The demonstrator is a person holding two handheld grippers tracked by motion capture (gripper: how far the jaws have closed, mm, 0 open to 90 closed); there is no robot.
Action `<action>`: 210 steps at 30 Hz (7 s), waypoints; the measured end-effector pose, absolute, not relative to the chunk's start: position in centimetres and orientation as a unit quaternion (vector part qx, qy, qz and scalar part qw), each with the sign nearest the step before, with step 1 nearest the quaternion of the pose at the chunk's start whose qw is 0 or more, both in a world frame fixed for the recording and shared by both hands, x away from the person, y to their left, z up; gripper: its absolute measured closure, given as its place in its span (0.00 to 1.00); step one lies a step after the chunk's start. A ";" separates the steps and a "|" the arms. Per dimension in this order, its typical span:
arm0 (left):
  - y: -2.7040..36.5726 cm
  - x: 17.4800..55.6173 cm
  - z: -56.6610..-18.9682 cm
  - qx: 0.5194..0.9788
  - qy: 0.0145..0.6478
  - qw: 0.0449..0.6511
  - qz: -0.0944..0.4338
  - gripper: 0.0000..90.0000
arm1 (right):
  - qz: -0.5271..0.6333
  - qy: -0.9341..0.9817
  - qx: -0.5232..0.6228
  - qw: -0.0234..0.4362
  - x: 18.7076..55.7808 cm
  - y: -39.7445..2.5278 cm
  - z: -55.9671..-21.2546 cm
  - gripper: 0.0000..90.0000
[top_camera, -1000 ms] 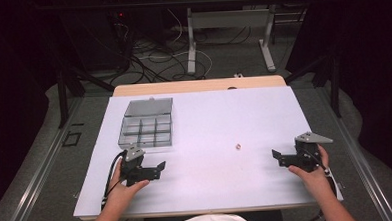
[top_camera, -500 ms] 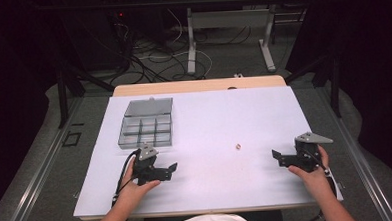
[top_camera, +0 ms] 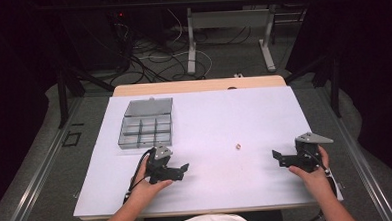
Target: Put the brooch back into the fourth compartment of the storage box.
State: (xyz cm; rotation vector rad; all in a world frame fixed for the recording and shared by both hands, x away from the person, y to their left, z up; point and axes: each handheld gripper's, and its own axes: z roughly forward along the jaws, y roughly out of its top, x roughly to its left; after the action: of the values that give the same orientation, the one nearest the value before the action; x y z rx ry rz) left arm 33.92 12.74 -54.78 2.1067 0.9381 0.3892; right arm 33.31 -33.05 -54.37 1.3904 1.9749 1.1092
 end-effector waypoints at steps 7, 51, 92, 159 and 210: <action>11.9 34.2 -54.6 0.827 0.367 0.399 0.150 0.14 | 0.406 0.720 0.511 0.237 33.3 -32.9 -54.3 0.00; 4.5 37.2 -51.9 0.828 0.365 0.404 0.132 0.18 | 0.410 0.720 0.510 0.232 33.2 -32.9 -54.3 0.00; -1.1 40.3 -51.9 0.831 0.338 0.421 0.135 0.29 | 0.409 0.719 0.513 0.227 33.4 -32.9 -54.6 0.00; -6.1 41.3 -56.0 0.861 0.321 0.386 0.086 0.53 | 0.407 0.725 0.509 0.222 33.6 -33.0 -54.8 0.00; -7.0 40.8 -56.1 0.868 0.296 0.381 0.112 0.85 | 0.407 0.727 0.506 0.221 33.6 -33.0 -54.9 0.00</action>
State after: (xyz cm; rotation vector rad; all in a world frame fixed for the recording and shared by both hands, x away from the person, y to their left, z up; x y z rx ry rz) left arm 40.84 -7.03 -56.06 2.2163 0.7565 0.2862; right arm 33.61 -32.97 -54.87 1.3996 2.0101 1.1248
